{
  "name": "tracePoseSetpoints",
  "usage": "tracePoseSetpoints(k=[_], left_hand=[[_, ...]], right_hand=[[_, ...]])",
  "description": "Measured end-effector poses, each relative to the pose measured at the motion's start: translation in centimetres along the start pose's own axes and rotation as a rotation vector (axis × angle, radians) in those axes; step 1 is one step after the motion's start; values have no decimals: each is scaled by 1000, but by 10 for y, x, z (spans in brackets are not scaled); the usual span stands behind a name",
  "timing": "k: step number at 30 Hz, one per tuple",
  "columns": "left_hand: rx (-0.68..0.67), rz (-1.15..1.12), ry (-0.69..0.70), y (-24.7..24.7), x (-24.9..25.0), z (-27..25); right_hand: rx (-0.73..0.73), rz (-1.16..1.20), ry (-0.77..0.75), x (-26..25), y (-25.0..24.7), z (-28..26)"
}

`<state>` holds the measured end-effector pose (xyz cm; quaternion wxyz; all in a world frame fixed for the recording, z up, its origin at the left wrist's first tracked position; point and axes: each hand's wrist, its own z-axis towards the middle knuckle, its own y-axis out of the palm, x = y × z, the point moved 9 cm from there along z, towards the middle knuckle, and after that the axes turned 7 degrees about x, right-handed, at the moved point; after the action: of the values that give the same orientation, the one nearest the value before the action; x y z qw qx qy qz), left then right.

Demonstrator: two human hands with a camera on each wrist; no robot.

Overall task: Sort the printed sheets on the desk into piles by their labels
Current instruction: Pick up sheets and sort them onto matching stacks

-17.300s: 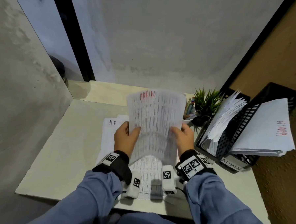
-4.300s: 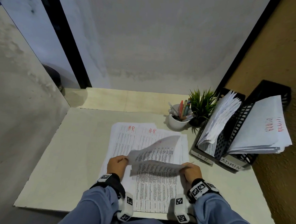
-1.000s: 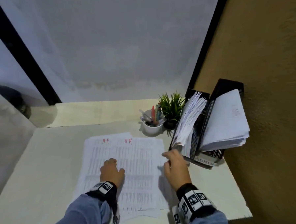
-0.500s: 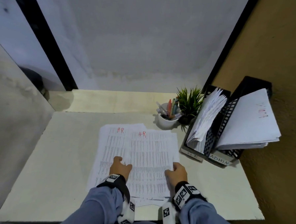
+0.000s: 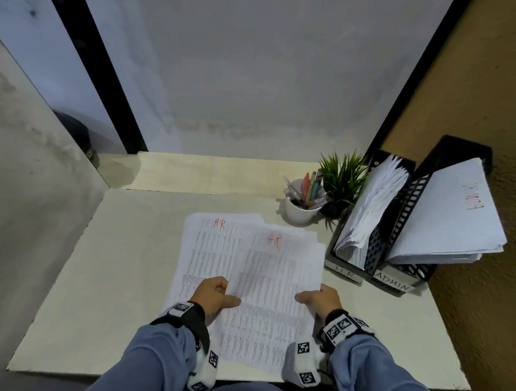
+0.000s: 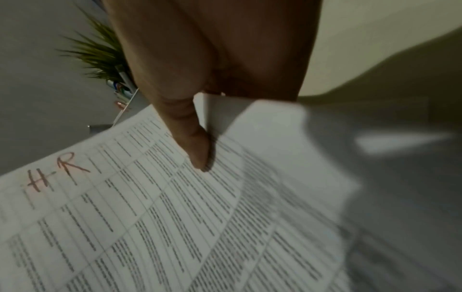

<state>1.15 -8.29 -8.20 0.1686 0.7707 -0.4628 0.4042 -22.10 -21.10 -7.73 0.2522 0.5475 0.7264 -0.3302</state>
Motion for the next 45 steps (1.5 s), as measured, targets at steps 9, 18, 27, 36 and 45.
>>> tracePoseSetpoints(k=[9,18,27,36,45], left_hand=[[715,541,58,-101,19,-1],[582,427,13,-107,5,5],[562,465,167,-99,20,-5],[637,25,253,-93,30,-20],[347,-176,78,-41,8,-6]], right_hand=[[83,102,95,11,-6,7],[76,180,21,14,2,8],[94,184,47,11,0,2],[68,-102,23,2,2,-1],[60,-4,6,-5,-3,-11]])
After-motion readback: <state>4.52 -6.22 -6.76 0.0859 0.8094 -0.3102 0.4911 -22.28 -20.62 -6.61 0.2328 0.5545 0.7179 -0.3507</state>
